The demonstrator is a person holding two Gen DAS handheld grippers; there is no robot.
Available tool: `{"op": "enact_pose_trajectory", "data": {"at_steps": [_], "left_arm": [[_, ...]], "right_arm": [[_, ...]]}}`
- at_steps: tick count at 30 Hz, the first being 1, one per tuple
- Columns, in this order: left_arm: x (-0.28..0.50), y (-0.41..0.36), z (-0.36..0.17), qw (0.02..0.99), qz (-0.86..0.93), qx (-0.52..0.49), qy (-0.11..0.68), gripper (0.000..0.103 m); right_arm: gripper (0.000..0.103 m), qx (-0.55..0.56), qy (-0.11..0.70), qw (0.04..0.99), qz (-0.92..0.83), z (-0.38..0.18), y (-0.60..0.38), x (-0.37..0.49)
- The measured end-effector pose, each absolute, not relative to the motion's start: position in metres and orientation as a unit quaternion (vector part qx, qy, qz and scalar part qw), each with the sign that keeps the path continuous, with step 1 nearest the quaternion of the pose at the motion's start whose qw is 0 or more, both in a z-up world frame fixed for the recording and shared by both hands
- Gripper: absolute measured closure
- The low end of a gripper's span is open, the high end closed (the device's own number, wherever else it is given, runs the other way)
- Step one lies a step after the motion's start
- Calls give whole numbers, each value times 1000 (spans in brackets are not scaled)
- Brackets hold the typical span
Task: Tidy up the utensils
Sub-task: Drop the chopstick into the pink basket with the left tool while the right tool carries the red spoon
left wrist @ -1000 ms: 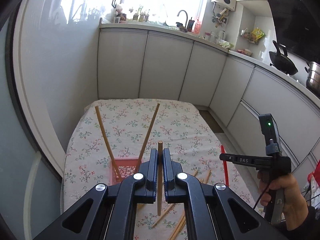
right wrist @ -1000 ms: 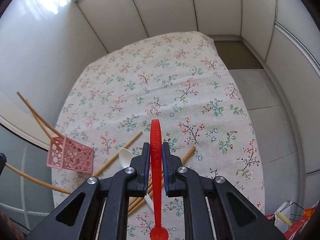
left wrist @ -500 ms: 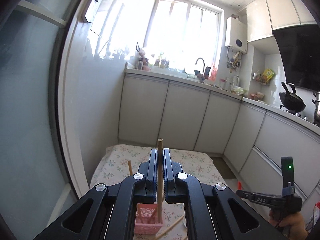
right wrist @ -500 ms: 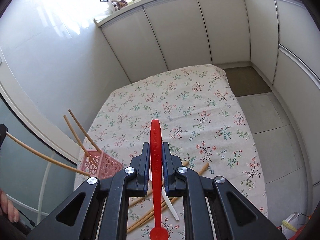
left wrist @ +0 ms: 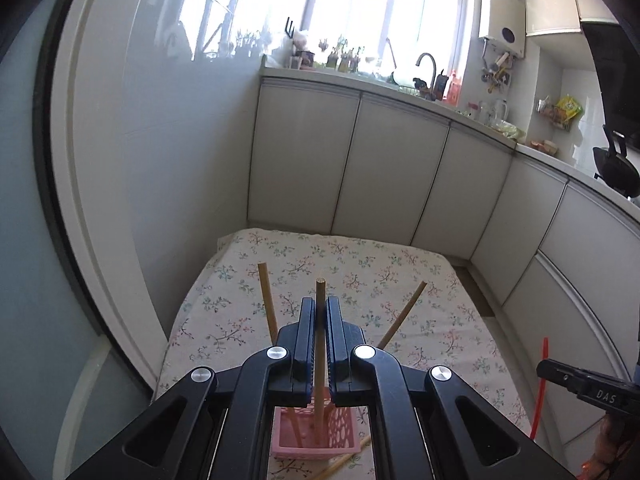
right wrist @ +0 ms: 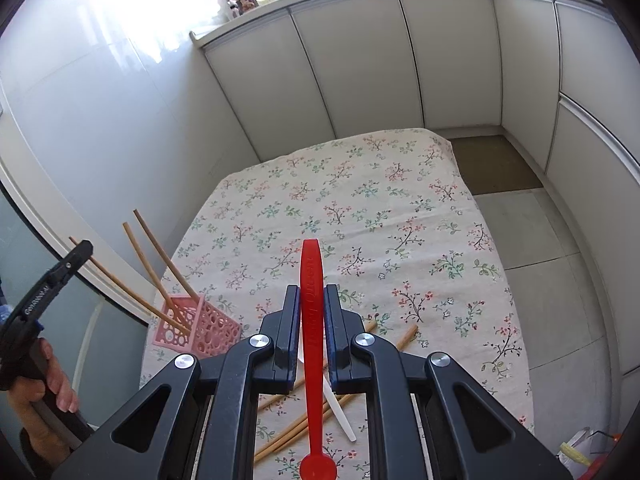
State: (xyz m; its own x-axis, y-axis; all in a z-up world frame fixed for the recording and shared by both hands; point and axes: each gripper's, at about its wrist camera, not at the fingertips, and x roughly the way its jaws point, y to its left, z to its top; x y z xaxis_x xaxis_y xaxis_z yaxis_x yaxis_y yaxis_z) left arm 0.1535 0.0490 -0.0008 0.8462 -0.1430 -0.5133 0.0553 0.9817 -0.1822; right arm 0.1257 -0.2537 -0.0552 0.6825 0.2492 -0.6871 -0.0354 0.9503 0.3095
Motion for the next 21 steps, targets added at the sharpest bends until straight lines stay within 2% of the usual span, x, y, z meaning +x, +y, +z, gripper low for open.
{"op": "enact_pose_trajectory", "data": {"at_steps": [8,10,12,18,21], "left_arm": [[167,48,-12,953,-76,-85,280,97],[168,48,-15,954,-67,-80,281,87],[165,50,-14,954,-64,-79,281,68],[146,62,-9,952,-37,-80,293,49],[136,72,-12,946,-24,-82,313,45]], "right_arm": [[91,135,387,908,81,-55,-250,125],[91,135,385,909,82,-55,-249,124],[91,137,381,910,83,-54,-247,123],[91,141,348,922,91,-41,-230,118],[91,140,322,932,96,-33,-213,115]]}}
